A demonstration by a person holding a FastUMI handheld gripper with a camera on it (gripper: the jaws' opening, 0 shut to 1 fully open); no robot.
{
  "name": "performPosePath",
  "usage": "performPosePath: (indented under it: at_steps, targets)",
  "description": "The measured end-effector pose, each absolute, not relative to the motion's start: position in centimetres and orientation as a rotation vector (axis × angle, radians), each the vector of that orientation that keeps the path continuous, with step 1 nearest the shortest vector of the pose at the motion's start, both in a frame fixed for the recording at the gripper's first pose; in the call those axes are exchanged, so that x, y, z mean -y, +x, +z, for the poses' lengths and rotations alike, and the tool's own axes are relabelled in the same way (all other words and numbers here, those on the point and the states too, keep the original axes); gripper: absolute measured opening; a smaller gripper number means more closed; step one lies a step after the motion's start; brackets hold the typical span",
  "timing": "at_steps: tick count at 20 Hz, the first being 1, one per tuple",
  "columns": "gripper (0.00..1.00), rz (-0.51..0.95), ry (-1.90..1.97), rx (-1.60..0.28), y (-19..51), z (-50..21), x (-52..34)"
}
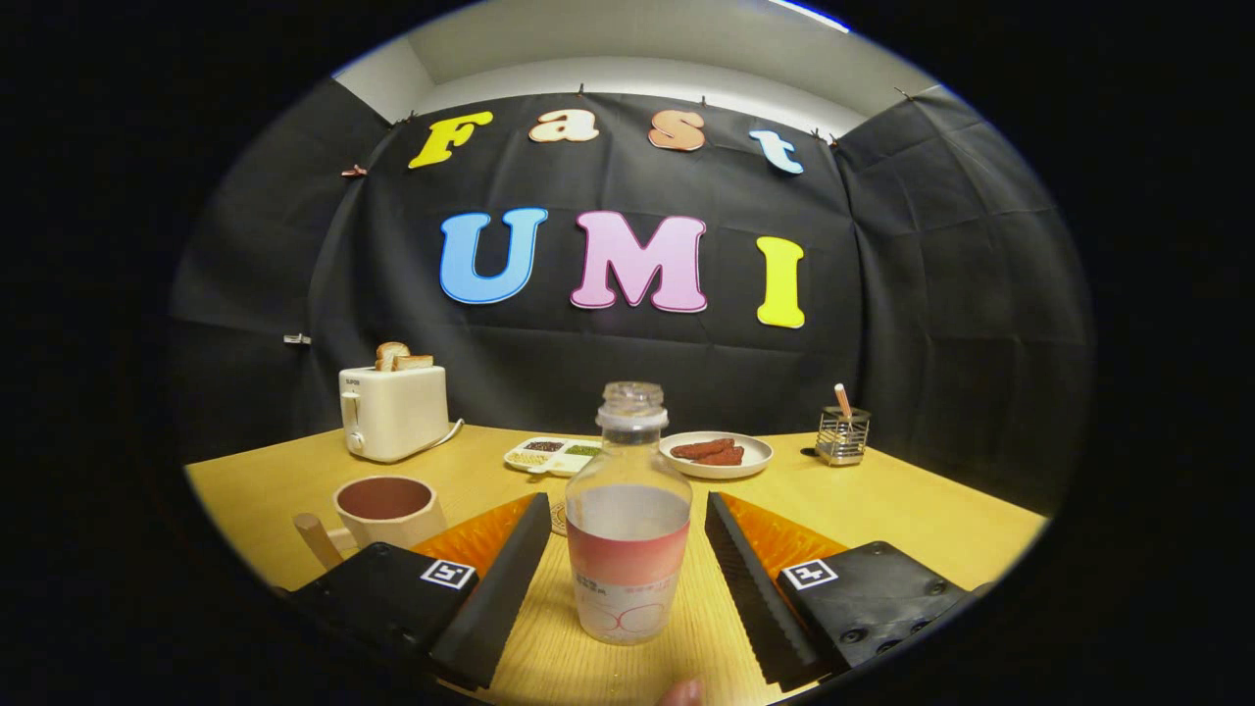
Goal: Take the bottle from table, then pour the juice into the cup, finally place the bottle on the coaster
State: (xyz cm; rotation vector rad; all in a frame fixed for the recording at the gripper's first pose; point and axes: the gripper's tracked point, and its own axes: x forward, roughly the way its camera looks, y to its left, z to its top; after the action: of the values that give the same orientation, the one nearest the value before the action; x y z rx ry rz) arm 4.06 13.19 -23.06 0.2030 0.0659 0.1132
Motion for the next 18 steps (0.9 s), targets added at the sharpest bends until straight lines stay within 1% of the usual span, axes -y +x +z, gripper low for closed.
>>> performPosePath:
  at_steps: [4,6,7,12,15,18]
  targets:
    - [0.96,0.095,0.211,-0.104,5.1,-25.0,-13.4]
    - [0.79,0.077,0.214,-0.103,5.4,-25.2,-13.5]
    - [0.77,0.069,0.201,-0.108,5.4,-25.3,-13.3]
    - [0.71,0.056,0.096,-0.113,5.3,-23.1,-12.8]
    - [0.71,0.077,-0.001,-0.105,5.7,-20.7,-12.8]
    - [0.71,0.066,-0.117,-0.116,5.6,-18.3,-11.8]
